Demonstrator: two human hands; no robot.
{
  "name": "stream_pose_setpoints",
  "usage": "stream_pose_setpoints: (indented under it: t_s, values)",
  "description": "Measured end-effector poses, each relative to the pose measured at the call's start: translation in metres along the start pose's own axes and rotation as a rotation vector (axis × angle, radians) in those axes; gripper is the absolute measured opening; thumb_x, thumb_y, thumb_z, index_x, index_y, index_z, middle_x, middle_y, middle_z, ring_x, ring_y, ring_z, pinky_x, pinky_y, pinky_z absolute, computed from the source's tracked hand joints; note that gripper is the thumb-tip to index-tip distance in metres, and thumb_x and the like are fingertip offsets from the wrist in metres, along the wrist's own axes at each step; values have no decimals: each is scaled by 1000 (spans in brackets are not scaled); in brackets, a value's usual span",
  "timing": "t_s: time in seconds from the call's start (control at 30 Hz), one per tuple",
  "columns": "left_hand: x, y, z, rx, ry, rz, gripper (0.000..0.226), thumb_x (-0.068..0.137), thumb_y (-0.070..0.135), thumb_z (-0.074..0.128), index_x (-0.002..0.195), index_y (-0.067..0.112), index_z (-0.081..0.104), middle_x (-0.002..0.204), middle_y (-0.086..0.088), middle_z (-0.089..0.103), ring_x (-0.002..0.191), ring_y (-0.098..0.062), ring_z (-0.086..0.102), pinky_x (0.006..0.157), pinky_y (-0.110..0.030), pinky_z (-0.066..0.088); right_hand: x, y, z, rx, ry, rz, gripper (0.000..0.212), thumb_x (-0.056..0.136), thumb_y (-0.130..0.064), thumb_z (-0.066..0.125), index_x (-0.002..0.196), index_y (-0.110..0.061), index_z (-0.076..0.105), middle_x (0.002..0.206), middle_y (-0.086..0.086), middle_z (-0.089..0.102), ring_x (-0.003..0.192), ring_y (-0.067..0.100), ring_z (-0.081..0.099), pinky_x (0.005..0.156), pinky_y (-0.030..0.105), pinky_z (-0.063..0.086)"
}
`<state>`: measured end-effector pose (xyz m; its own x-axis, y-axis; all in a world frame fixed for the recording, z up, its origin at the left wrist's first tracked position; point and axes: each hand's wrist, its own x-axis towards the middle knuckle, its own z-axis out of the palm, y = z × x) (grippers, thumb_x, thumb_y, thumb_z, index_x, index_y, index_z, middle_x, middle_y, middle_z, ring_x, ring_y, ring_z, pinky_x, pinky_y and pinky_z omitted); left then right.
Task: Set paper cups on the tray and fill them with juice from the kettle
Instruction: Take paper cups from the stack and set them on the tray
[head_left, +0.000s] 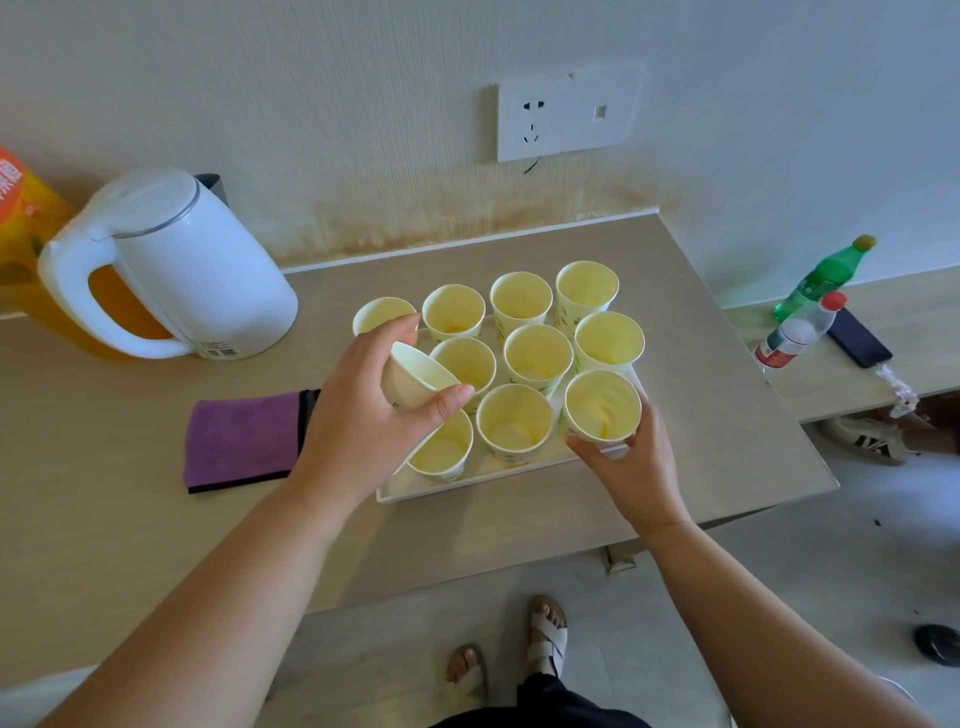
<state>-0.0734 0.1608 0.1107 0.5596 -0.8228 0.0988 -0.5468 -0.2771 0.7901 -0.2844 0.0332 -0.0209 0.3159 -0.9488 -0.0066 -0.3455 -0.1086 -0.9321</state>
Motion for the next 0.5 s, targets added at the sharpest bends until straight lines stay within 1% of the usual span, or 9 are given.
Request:
stream_pose_setpoints:
  t_s: [0.03, 0.07, 0.17, 0.2, 0.23, 0.3, 0.37, 0.43, 0.5]
  values:
    - [-1, 0, 0, 0, -2, -2, 80, 64, 58, 71, 134, 27, 49, 126, 13, 53, 110, 3, 44, 92, -18, 35, 0, 2, 0, -11, -4, -3, 73, 68, -23, 86, 127, -30, 44, 125, -7, 53, 115, 15, 53, 95, 38, 49]
    - [-1, 0, 0, 3, -4, -3, 80, 63, 57, 68, 134, 27, 49, 126, 13, 53, 110, 3, 44, 92, -19, 35, 1, 3, 0, -8, -8, -3, 75, 68, -22, 85, 130, -28, 43, 125, -6, 54, 114, 14, 54, 93, 35, 50]
    - [-3, 1, -1, 18, -8, 2, 79, 62, 56, 67, 134, 28, 49, 125, 13, 53, 107, 6, 42, 88, -12, 35, 3, 2, 1, -3, -22, -16, 77, 69, -17, 84, 133, -25, 42, 128, -4, 53, 109, 11, 56, 81, 15, 49]
    - [-3, 1, -1, 21, -8, 5, 79, 62, 56, 67, 133, 27, 50, 124, 13, 53, 106, 7, 42, 86, -8, 35, 4, 2, 2, -7, -33, -26, 78, 69, -18, 84, 134, -24, 42, 128, -4, 53, 109, 11, 56, 79, 15, 49]
    - [-3, 1, -1, 23, -9, 6, 78, 62, 56, 67, 133, 27, 50, 123, 13, 53, 105, 7, 42, 86, -6, 34, 5, 3, 2, -11, -42, -30, 78, 69, -20, 85, 134, -24, 42, 128, -4, 53, 109, 11, 56, 80, 18, 51]
    - [-4, 1, 0, 27, -10, 4, 75, 64, 54, 69, 132, 28, 51, 122, 13, 53, 104, 8, 41, 85, -2, 33, 6, 5, 3, -14, -53, -22, 78, 70, -22, 85, 134, -25, 42, 127, -5, 54, 110, 11, 57, 87, 31, 54]
    - [-5, 1, 0, 30, -6, 4, 71, 67, 49, 74, 131, 28, 51, 122, 14, 53, 104, 8, 41, 84, 0, 32, 6, 5, 2, -23, -67, -24, 79, 68, -22, 85, 134, -25, 42, 127, -6, 54, 111, 12, 57, 91, 39, 54]
    - [-6, 0, 1, 30, 0, 4, 69, 69, 43, 77, 131, 28, 51, 121, 14, 53, 104, 8, 42, 84, -1, 33, 5, 4, 0, -12, -88, -27, 83, 66, -24, 87, 134, -28, 40, 133, -7, 50, 116, 12, 54, 97, 40, 51]
    - [-6, 1, 2, 26, 0, 0, 68, 70, 41, 78, 131, 28, 51, 121, 14, 53, 105, 5, 44, 86, -8, 35, -1, 3, -4, 11, -92, 1, 91, 63, -31, 86, 136, -35, 33, 138, -10, 38, 123, 11, 47, 101, 34, 44]
